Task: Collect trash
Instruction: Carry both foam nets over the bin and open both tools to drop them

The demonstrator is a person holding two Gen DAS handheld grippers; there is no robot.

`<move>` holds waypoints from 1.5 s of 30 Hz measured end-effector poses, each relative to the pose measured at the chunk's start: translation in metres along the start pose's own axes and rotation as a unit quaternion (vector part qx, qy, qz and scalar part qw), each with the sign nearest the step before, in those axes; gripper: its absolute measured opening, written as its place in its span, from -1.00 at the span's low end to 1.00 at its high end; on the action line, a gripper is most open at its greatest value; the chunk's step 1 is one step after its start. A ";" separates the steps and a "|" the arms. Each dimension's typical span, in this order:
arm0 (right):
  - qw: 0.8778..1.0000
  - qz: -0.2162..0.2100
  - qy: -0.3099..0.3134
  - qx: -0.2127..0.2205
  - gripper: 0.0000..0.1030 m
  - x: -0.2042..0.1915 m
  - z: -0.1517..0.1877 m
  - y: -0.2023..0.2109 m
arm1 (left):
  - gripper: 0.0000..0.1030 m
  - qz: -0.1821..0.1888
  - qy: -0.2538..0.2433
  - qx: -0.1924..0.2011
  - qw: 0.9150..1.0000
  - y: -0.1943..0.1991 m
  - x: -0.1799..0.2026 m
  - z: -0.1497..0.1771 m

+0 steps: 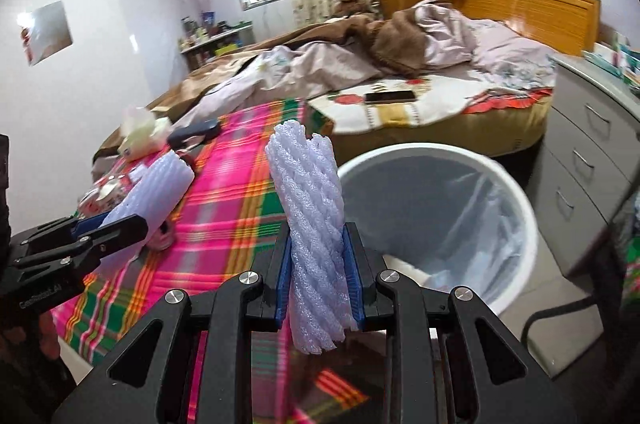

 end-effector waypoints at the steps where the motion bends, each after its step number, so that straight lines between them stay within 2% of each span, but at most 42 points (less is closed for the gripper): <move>1: 1.000 0.006 -0.004 -0.001 -0.52 0.006 -0.001 -0.001 | -0.36 0.001 -0.004 -0.001 1.000 -0.004 0.006 -0.003; 9: 0.998 0.045 -0.030 -0.015 -0.52 0.046 0.002 -0.008 | -0.36 0.019 -0.024 -0.007 1.000 -0.034 0.043 -0.018; 12: 0.997 0.058 -0.048 -0.021 -0.52 0.062 0.004 -0.013 | -0.36 0.047 -0.017 -0.019 0.999 -0.049 0.058 -0.022; 23: 0.992 0.090 -0.053 -0.065 -0.51 0.090 0.014 -0.038 | -0.36 0.065 -0.028 -0.071 0.995 -0.103 0.091 -0.017; 26: 0.992 0.090 -0.050 -0.073 -0.51 0.093 0.015 -0.042 | -0.25 0.062 -0.031 -0.072 0.995 -0.109 0.092 -0.017; 27: 0.992 0.092 -0.051 -0.075 -0.49 0.094 0.015 -0.043 | -0.14 0.062 -0.026 -0.074 0.995 -0.112 0.091 -0.017; 28: 0.991 0.095 -0.049 -0.077 -0.44 0.095 0.015 -0.043 | 0.06 0.065 -0.019 -0.076 0.995 -0.113 0.090 -0.017; 29: 0.991 0.098 -0.047 -0.077 -0.40 0.095 0.015 -0.044 | 0.15 0.066 -0.017 -0.077 0.995 -0.115 0.089 -0.018; 30: 0.991 0.101 -0.044 -0.078 -0.27 0.095 0.016 -0.044 | 0.16 0.065 -0.015 -0.075 0.995 -0.115 0.088 -0.017; 31: 0.991 0.101 -0.043 -0.078 -0.05 0.095 0.016 -0.044 | 0.17 0.065 -0.012 -0.075 0.995 -0.115 0.086 -0.017; 33: 0.992 0.096 -0.042 -0.077 0.10 0.095 0.016 -0.044 | 0.17 0.066 -0.009 -0.073 0.995 -0.115 0.084 -0.018; 37: 0.991 0.103 -0.041 -0.073 0.10 0.095 0.014 -0.041 | 0.17 0.058 -0.008 -0.068 0.996 -0.108 0.078 -0.018; 45: 0.993 0.093 -0.047 -0.053 0.10 0.083 0.007 -0.029 | 0.17 0.041 0.003 -0.046 0.998 -0.086 0.056 -0.020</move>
Point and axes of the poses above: each gripper's, at about its wrist camera, not at the fingertips, and y roughly against the way its jaws point, x to its right, z to its underside, the point moved 9 cm from there along -y, roughly the way its jaws point, and after that the axes turned 2 degrees about -x, right-handed, at the moved point
